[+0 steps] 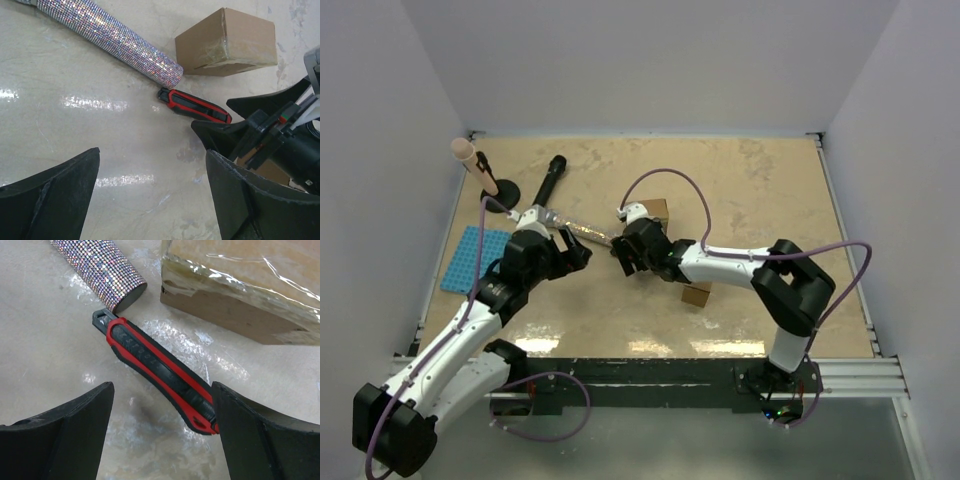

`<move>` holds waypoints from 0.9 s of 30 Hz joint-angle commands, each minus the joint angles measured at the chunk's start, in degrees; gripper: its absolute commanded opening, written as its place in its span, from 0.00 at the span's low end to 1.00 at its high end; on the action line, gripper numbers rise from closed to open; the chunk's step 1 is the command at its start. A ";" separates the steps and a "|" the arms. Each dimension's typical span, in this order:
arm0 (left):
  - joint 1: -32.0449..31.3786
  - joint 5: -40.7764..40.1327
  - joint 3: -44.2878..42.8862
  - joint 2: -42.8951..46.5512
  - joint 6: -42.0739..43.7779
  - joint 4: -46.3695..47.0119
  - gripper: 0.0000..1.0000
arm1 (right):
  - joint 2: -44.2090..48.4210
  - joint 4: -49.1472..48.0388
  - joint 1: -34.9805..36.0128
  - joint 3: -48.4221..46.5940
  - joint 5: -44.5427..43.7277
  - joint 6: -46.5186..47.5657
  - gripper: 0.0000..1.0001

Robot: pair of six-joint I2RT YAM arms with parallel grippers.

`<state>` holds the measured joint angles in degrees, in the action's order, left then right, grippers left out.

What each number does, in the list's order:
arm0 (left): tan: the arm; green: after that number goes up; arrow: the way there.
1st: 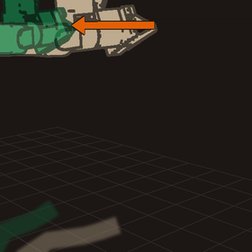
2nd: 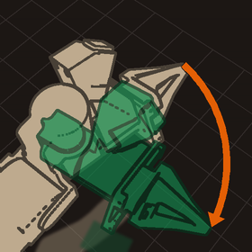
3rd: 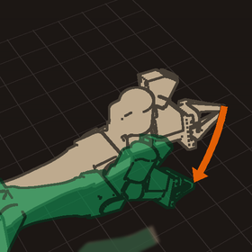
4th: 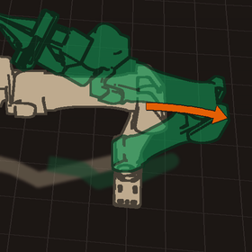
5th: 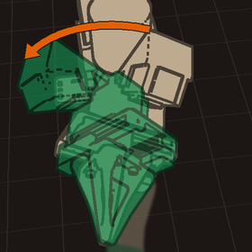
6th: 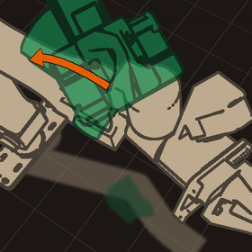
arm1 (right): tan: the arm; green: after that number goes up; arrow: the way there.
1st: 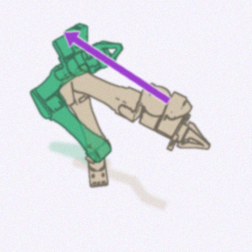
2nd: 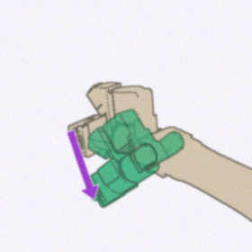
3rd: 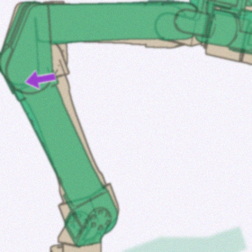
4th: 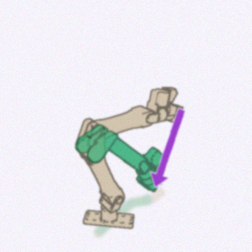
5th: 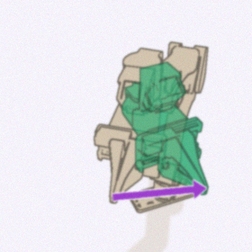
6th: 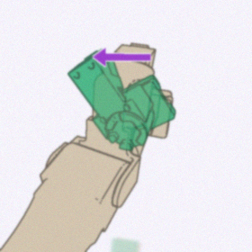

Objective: Unpack the express box
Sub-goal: Pick up the knife at the center of the board.

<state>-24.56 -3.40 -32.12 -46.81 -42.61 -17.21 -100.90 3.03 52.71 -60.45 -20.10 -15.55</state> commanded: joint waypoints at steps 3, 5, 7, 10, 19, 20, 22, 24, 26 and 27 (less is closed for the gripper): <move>-0.14 0.76 1.27 1.45 -1.25 2.01 0.91 | -3.07 -0.39 0.03 -3.54 -1.62 -0.36 0.83; -0.14 0.67 1.27 1.46 -1.33 1.92 0.91 | -3.25 -0.48 0.11 -3.10 -0.74 -0.71 0.83; -0.14 0.67 1.44 1.54 -1.51 2.01 0.91 | -3.60 -0.48 0.03 -2.66 0.67 -1.41 0.83; -0.14 1.11 1.88 1.28 -1.77 2.27 0.91 | -4.04 -0.57 0.29 -2.05 2.69 -3.08 0.83; -0.14 1.29 2.94 0.84 -2.48 2.71 0.90 | -4.92 1.01 4.15 -2.40 5.42 -7.21 0.81; -0.14 1.29 3.03 0.84 -2.48 2.80 0.90 | -4.92 1.28 5.29 -2.57 4.98 -7.73 0.81; -0.14 1.20 3.29 0.75 -2.56 2.80 0.90 | -4.83 2.76 6.17 -3.10 4.37 -9.23 0.81; -0.14 1.20 3.47 0.84 -2.57 2.80 0.90 | -3.78 3.65 6.79 -3.28 2.70 -10.46 0.81; -0.14 1.20 3.47 0.93 -2.57 2.71 0.90 | -1.94 4.97 6.97 -3.54 1.73 -10.90 0.81; -0.14 1.11 3.47 1.10 -2.48 2.71 0.90 | -1.23 5.23 6.97 -3.54 0.77 -10.90 0.82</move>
<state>-24.56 -2.96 -29.12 -46.13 -44.42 -16.75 -105.30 4.03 59.02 -62.63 -18.55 -22.70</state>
